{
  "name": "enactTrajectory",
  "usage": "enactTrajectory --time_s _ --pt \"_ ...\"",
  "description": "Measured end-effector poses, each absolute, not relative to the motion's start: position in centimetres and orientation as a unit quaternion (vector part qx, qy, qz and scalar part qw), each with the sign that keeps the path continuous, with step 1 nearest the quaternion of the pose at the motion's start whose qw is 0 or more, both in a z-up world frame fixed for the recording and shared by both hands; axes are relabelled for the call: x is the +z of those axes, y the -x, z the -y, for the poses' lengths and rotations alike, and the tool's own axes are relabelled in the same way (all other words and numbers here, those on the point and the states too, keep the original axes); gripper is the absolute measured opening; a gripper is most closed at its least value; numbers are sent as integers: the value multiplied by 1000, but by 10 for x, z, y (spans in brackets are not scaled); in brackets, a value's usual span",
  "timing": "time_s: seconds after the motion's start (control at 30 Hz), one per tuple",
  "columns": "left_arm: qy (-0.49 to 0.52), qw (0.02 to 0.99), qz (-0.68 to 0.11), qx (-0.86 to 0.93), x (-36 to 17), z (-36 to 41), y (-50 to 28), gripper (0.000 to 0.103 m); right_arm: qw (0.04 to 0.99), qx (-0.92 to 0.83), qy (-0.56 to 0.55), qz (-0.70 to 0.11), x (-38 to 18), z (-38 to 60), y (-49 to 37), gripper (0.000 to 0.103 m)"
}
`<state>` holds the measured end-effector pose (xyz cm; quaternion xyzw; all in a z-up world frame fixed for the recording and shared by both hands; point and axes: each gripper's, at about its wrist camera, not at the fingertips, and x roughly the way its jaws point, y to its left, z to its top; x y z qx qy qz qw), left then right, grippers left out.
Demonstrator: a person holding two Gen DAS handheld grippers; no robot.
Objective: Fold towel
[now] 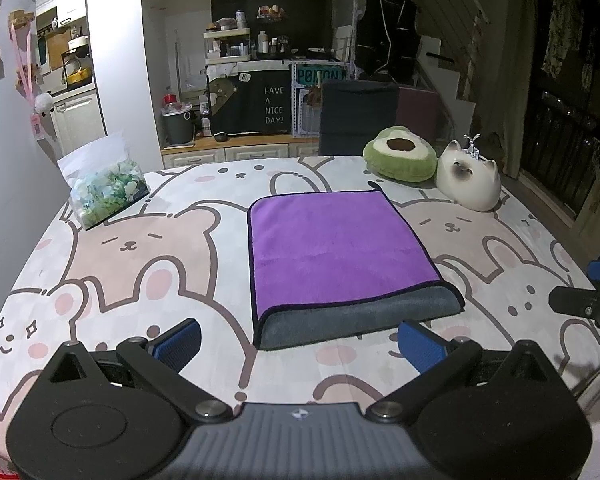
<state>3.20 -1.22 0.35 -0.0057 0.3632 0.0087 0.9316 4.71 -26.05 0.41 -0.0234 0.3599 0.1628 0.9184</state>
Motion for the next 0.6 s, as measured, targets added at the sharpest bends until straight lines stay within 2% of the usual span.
enactTrajectory --time_s 0.6 --pt "7 931 -364 18 3 -4 -106 103 912 171 43 -371 -1 254 -104 103"
